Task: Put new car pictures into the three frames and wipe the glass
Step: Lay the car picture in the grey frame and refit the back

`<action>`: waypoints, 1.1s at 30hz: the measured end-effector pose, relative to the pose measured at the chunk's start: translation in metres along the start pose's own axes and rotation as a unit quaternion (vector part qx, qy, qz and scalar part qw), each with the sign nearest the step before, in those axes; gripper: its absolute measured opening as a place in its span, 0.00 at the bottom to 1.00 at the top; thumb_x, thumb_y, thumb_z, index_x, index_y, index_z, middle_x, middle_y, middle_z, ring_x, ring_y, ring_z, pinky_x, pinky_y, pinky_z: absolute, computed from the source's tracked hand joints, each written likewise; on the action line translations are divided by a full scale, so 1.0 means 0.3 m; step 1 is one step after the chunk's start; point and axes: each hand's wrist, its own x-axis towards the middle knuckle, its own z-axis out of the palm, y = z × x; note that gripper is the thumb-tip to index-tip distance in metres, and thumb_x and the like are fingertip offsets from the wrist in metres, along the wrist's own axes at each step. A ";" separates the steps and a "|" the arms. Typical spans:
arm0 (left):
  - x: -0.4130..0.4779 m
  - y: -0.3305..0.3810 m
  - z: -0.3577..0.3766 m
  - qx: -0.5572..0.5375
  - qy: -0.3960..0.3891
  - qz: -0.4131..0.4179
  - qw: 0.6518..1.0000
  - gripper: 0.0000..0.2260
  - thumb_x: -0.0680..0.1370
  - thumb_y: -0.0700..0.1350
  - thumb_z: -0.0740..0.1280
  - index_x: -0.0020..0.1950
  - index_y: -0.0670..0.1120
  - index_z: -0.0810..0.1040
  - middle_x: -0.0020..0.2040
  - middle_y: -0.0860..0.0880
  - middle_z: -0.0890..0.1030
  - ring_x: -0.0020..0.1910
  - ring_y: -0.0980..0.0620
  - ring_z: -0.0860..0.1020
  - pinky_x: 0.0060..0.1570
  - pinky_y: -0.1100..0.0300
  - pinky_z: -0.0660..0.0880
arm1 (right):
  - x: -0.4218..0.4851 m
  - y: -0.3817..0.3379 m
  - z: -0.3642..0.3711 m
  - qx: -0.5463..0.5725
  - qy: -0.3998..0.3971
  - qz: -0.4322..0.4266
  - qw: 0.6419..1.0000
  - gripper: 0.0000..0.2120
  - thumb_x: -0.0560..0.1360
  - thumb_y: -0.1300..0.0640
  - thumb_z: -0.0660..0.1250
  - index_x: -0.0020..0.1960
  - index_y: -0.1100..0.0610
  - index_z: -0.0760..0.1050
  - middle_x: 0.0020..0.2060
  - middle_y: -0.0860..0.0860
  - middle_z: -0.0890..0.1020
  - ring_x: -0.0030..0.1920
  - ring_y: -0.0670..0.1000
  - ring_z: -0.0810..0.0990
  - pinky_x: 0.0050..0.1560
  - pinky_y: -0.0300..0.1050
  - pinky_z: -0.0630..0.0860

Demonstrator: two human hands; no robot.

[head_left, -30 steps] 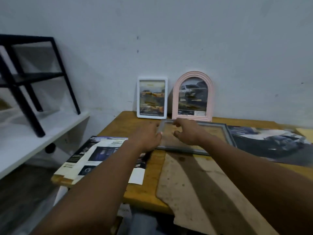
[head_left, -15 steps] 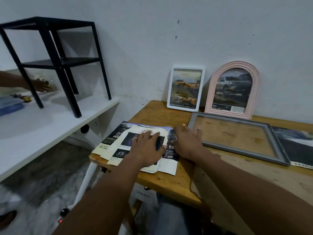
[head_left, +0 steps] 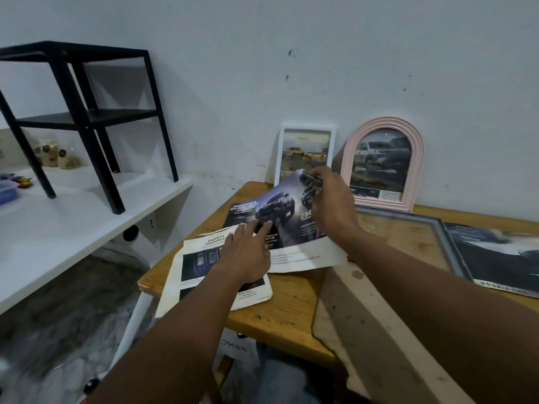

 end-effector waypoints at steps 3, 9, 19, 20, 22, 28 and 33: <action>0.035 0.061 -0.020 -0.018 0.018 0.018 1.000 0.27 0.85 0.52 0.56 0.83 0.53 0.52 0.83 0.46 0.55 0.81 0.42 0.53 0.78 0.42 0.56 | 0.059 0.064 -0.115 -0.013 0.025 0.020 0.999 0.27 0.74 0.70 0.69 0.68 0.51 0.69 0.65 0.57 0.74 0.61 0.60 0.75 0.59 0.59 0.76; 0.119 0.234 -0.022 -0.077 0.006 0.053 0.996 0.26 0.85 0.57 0.55 0.83 0.56 0.53 0.84 0.50 0.53 0.82 0.45 0.52 0.78 0.41 0.56 | 0.103 0.274 -0.344 -0.047 0.063 0.102 0.992 0.29 0.72 0.71 0.68 0.70 0.52 0.68 0.64 0.60 0.74 0.61 0.62 0.76 0.61 0.59 0.76; 0.227 0.422 0.044 -0.026 -0.056 0.110 0.992 0.18 0.84 0.57 0.59 0.71 0.53 0.76 0.69 0.49 0.76 0.65 0.49 0.74 0.64 0.48 0.74 | 0.026 0.598 -0.388 -0.066 0.024 0.203 0.977 0.35 0.73 0.74 0.69 0.74 0.54 0.64 0.72 0.59 0.67 0.67 0.62 0.71 0.57 0.52 0.77; 0.231 0.422 0.051 -0.005 -0.042 0.110 0.993 0.18 0.83 0.57 0.59 0.70 0.53 0.76 0.69 0.49 0.77 0.64 0.49 0.74 0.63 0.48 0.74 | 0.026 0.620 -0.376 -0.066 0.020 0.203 0.977 0.35 0.72 0.74 0.69 0.74 0.54 0.64 0.73 0.58 0.66 0.67 0.62 0.71 0.57 0.52 0.77; 0.242 0.418 0.065 0.025 -0.013 0.112 0.993 0.19 0.83 0.58 0.58 0.70 0.54 0.76 0.69 0.50 0.76 0.65 0.49 0.73 0.64 0.48 0.73 | 0.028 0.656 -0.355 -0.073 0.012 0.195 0.978 0.33 0.73 0.72 0.69 0.73 0.55 0.65 0.73 0.58 0.66 0.67 0.61 0.71 0.58 0.53 0.77; 0.268 0.400 0.101 -0.005 0.024 0.081 0.996 0.20 0.83 0.59 0.59 0.69 0.51 0.76 0.68 0.49 0.76 0.64 0.50 0.73 0.62 0.53 0.73 | 0.009 0.712 -0.318 -0.286 -0.106 0.152 0.940 0.21 0.78 0.43 0.65 0.68 0.49 0.73 0.73 0.54 0.69 0.74 0.60 0.63 0.71 0.64 0.61; 0.283 0.388 0.117 -0.003 0.035 0.087 0.996 0.20 0.82 0.61 0.59 0.68 0.52 0.76 0.67 0.49 0.76 0.64 0.50 0.72 0.61 0.53 0.73 | -0.061 0.700 -0.297 -0.282 -0.219 0.145 0.923 0.27 0.78 0.32 0.53 0.68 0.46 0.71 0.73 0.51 0.68 0.75 0.57 0.63 0.72 0.69 0.55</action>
